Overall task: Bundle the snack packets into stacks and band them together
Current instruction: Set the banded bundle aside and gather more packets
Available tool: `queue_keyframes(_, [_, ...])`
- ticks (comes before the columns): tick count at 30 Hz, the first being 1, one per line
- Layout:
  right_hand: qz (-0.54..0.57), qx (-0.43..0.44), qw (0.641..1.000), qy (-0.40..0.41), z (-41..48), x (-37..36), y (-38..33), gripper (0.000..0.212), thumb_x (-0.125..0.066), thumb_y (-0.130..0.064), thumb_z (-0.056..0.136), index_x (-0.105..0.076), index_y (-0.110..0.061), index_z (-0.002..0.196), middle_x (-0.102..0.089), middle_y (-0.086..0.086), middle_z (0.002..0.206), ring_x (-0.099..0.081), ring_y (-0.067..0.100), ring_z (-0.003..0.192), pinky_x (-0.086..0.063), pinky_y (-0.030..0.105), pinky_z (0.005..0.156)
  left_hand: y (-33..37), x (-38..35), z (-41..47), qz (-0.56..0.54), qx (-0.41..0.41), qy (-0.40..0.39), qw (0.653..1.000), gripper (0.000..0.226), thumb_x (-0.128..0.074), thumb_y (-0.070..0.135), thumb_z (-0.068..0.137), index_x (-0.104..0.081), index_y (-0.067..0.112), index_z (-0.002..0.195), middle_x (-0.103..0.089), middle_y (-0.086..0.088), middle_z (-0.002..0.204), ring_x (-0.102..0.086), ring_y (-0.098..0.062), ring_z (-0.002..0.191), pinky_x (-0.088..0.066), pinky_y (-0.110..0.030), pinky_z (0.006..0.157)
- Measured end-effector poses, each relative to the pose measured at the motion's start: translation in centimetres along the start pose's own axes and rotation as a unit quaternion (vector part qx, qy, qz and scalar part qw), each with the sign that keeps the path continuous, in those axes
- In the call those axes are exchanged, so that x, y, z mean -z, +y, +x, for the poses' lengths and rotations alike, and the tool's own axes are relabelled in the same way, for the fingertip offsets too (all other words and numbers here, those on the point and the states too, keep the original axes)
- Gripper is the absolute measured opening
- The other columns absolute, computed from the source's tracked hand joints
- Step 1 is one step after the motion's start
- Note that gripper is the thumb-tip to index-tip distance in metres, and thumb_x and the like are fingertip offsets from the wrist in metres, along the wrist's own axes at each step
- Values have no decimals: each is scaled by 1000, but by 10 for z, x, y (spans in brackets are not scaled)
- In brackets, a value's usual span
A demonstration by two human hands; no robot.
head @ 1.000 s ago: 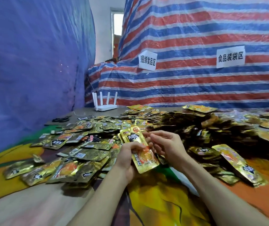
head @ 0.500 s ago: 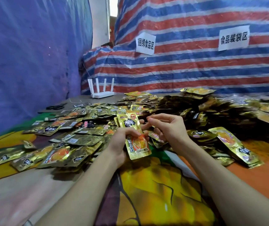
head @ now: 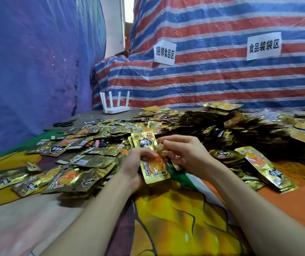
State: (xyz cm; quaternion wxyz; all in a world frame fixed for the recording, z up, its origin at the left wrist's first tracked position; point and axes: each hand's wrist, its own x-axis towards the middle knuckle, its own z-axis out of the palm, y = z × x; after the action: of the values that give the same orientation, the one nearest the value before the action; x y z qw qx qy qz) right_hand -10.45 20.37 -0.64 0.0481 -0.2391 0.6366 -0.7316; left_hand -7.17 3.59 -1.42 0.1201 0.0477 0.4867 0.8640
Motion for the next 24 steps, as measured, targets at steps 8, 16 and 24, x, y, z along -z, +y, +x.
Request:
queue_keyframes(8, [-124,75,985,95,-5,-8,-3,22,-77,-9,86,-83,-28,76,-78,4,79,-47,11,49,-43,21,44,1,0,2,-18,-27,10,999,54,-54,-4,64,-65,4,116,-72,-13,85,-65,-25,69,-57,-37,73])
queue_keyframes(16, [-102,18,973,206,-5,-2,-7,17,-83,-6,80,-81,-17,68,-69,2,58,-55,9,49,-46,19,46,3,2,3,-7,-30,-44,999,57,-52,-5,64,-65,2,120,-74,-11,98,-65,-21,69,-58,-33,67])
queue_keyframes(24, [65,-43,994,71,-3,-5,-16,10,-65,0,85,-71,-4,77,-64,11,77,-59,16,65,-46,22,60,7,3,-1,-136,-58,-166,975,46,-43,-3,70,-59,3,113,-56,-7,88,-55,-18,73,-51,-33,76])
